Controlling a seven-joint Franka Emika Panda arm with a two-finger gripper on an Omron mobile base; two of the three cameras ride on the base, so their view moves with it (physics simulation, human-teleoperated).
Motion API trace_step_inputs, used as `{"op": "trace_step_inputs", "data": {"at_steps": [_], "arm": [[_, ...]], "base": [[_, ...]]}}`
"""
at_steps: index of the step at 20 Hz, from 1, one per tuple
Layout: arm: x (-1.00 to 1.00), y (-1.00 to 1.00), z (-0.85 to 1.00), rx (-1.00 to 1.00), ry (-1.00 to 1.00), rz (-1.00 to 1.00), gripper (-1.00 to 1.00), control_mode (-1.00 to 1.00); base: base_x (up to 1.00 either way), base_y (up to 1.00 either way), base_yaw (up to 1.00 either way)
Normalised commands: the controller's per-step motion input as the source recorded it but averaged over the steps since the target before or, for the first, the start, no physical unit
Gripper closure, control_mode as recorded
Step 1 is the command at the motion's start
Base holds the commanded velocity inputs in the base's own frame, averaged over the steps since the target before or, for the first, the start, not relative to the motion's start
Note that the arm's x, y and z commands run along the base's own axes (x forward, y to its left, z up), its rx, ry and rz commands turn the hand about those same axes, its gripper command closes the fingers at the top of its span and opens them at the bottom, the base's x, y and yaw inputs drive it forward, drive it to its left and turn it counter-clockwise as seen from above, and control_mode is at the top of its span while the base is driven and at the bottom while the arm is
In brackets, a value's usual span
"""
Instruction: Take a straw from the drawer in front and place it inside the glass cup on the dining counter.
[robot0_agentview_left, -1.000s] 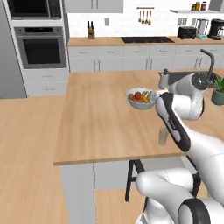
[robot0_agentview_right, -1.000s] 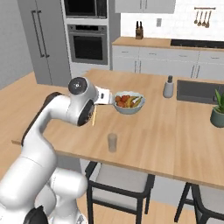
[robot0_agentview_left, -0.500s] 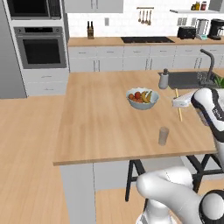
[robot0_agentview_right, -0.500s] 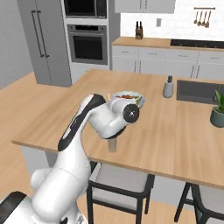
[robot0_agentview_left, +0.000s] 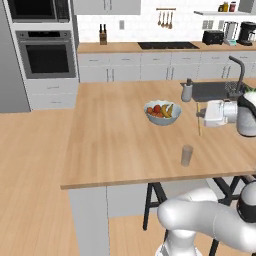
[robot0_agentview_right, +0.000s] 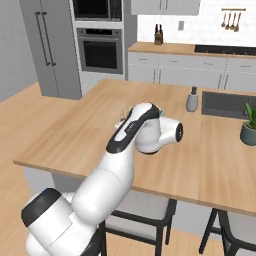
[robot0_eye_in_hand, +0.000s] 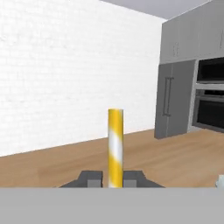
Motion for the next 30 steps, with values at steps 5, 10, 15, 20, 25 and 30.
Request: {"op": "trace_step_inputs", "data": {"at_steps": [5, 10, 15, 20, 25, 30], "arm": [[0.0, 0.11, -0.18, 0.08, 0.0, 0.07, 1.0, -1.0], [0.0, 0.3, -0.3, 0.12, 0.07, 0.0, 1.0, -1.0], [0.1, 0.21, -0.33, 0.06, 0.02, 0.0, 1.0, -1.0], [0.18, 0.0, -0.3, 0.01, 0.0, 0.0, 1.0, -1.0], [0.25, -0.05, -0.24, 0.0, 0.0, 0.0, 1.0, -1.0], [0.27, -0.27, -0.15, 0.0, 0.0, 0.0, 1.0, -1.0]], "base": [[0.0, 0.0, 0.0], [0.0, 0.0, 0.0], [0.0, 0.0, 0.0], [0.0, 0.0, 0.0], [0.0, 0.0, 0.0], [0.0, 0.0, 0.0]]}}
